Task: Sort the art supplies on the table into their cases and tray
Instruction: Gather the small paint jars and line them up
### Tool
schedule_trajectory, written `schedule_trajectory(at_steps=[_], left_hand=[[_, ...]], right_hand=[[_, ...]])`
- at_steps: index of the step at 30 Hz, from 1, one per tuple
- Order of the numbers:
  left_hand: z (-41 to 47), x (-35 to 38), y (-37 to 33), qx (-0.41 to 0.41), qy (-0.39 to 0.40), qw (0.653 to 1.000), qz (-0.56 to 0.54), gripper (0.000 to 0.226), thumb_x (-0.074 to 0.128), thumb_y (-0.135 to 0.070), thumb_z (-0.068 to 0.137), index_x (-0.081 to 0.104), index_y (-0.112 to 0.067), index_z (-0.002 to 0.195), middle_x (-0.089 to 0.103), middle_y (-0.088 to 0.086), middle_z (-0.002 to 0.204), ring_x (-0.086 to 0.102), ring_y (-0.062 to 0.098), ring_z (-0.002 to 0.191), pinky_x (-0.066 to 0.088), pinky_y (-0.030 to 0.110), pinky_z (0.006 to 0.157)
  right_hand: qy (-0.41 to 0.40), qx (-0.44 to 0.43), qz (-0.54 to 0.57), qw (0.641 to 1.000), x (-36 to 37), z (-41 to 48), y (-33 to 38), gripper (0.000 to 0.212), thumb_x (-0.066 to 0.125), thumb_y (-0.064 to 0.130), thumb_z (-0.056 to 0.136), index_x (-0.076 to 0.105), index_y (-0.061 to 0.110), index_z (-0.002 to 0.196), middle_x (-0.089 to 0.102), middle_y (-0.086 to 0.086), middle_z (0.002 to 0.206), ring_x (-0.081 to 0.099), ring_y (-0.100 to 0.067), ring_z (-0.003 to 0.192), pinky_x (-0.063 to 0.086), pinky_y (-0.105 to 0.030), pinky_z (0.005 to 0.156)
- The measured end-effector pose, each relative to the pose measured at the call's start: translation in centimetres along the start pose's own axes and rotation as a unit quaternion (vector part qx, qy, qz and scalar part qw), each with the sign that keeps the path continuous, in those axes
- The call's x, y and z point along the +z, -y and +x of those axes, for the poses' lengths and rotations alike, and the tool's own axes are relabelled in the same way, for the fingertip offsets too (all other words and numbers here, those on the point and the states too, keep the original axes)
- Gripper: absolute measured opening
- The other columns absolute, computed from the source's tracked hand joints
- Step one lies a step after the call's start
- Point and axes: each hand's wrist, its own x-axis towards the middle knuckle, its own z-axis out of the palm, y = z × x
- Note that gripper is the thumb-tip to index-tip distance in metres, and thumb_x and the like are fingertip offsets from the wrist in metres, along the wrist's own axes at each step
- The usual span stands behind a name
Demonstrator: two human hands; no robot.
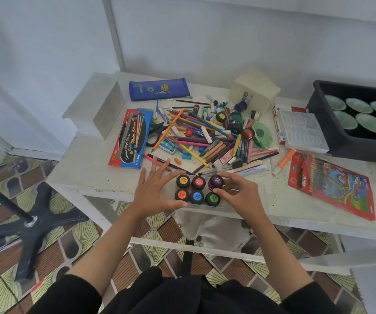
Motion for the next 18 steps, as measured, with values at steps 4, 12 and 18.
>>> schedule_trajectory(at_steps=[4,12,18], left_hand=[[0.0,-0.1,-0.1,-0.004,0.006,1.0,0.006,0.093,0.042,-0.09,0.052,0.019,-0.057,0.135,-0.005,-0.017,0.156,-0.029,0.008,0.14,-0.015,0.049,0.115],[-0.1,-0.4,-0.5,-0.016,0.007,1.0,-0.004,0.089,0.041,-0.091,0.049,0.02,-0.06,0.13,-0.003,-0.016,0.158,-0.03,0.006,0.139,-0.018,0.045,0.113],[-0.1,-0.2,-0.4,-0.009,-0.008,1.0,-0.007,0.098,0.023,-0.103,0.041,0.02,-0.06,0.13,-0.008,-0.017,0.156,-0.031,0.007,0.139,-0.02,0.045,0.111]], right_hand=[[-0.032,-0.005,0.022,0.999,0.1,-0.4,0.4,0.026,0.077,0.013,0.075,0.073,0.014,0.101,0.07,0.009,0.085,0.064,0.006,0.07,0.049,-0.008,0.067],[-0.059,-0.017,-0.029,0.998,0.5,-0.4,0.2,0.014,0.062,0.018,0.09,0.075,0.012,0.092,0.068,0.008,0.069,0.065,-0.003,0.067,0.051,-0.015,0.065],[-0.086,-0.012,-0.015,0.996,0.2,0.6,0.7,0.018,0.058,0.015,0.092,0.073,0.007,0.088,0.068,-0.001,0.066,0.063,-0.006,0.055,0.056,-0.022,0.059]])
